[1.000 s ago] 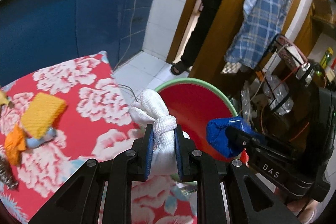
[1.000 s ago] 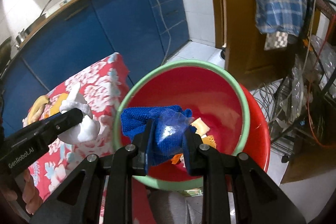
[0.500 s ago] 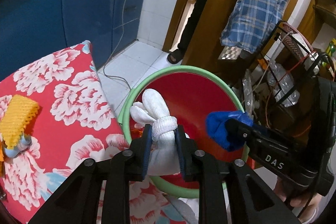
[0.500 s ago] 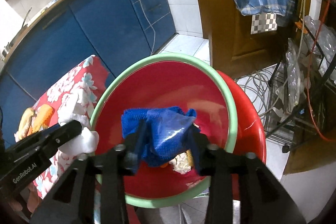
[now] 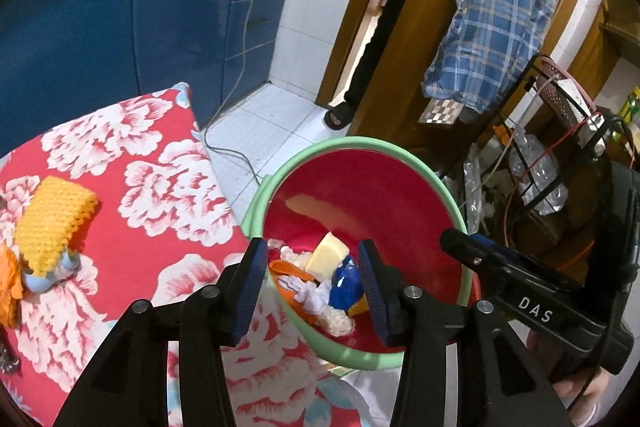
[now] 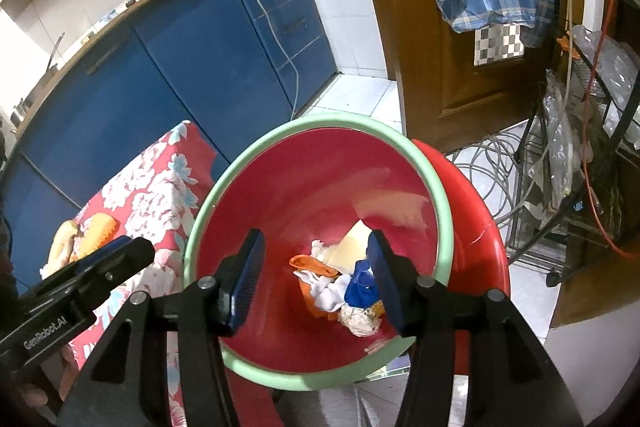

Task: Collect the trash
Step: 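Move both open tools back over the table items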

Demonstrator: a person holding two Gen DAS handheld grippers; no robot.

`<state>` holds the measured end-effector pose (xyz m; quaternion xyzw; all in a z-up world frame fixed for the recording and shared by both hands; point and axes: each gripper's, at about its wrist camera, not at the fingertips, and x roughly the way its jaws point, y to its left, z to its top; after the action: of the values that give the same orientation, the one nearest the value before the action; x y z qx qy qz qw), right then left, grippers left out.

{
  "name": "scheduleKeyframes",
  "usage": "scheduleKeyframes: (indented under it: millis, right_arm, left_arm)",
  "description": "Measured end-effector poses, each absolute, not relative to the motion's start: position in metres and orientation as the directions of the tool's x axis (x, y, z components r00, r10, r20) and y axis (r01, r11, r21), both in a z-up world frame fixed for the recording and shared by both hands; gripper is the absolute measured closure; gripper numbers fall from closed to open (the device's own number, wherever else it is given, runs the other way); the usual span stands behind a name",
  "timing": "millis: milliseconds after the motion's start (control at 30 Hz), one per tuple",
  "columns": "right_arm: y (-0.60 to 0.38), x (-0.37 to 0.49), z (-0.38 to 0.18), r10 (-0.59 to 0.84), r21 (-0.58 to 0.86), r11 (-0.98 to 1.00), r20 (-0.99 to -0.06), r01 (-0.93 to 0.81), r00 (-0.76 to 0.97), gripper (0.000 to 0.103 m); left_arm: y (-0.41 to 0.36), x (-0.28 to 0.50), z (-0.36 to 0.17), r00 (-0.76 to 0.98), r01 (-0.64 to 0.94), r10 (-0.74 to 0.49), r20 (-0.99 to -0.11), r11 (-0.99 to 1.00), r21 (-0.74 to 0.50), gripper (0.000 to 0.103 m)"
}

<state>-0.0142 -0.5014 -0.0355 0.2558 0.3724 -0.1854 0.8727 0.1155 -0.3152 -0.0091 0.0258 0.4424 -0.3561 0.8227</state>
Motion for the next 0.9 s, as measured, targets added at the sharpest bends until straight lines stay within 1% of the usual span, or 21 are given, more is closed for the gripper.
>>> scheduleKeyframes:
  millis: [233,733,900]
  right_arm:
    - [-0.487,-0.028,-0.021,-0.119,0.346,0.793,-0.718,0.501,0.686,0.047]
    - [-0.422,-0.026,0.005,-0.030,0.358,0.858,-0.681,0.368,0.732,0.046]
    - [-0.402,-0.019,0.006,0.007,0.365,0.869,-0.685,0.335,0.729,0.046]
  left_arm:
    - [-0.283,0.111,0.005,0.413,0.580,-0.547,-0.728,0.774,-0.253,0.055]
    - [-0.183,0.111,0.021,0.517,0.409,-0.461,-0.721,0.873,-0.265,0.055]
    - [-0.147,0.115,0.022,0.565,0.320,-0.385,-0.729,0.917,-0.237,0.055]
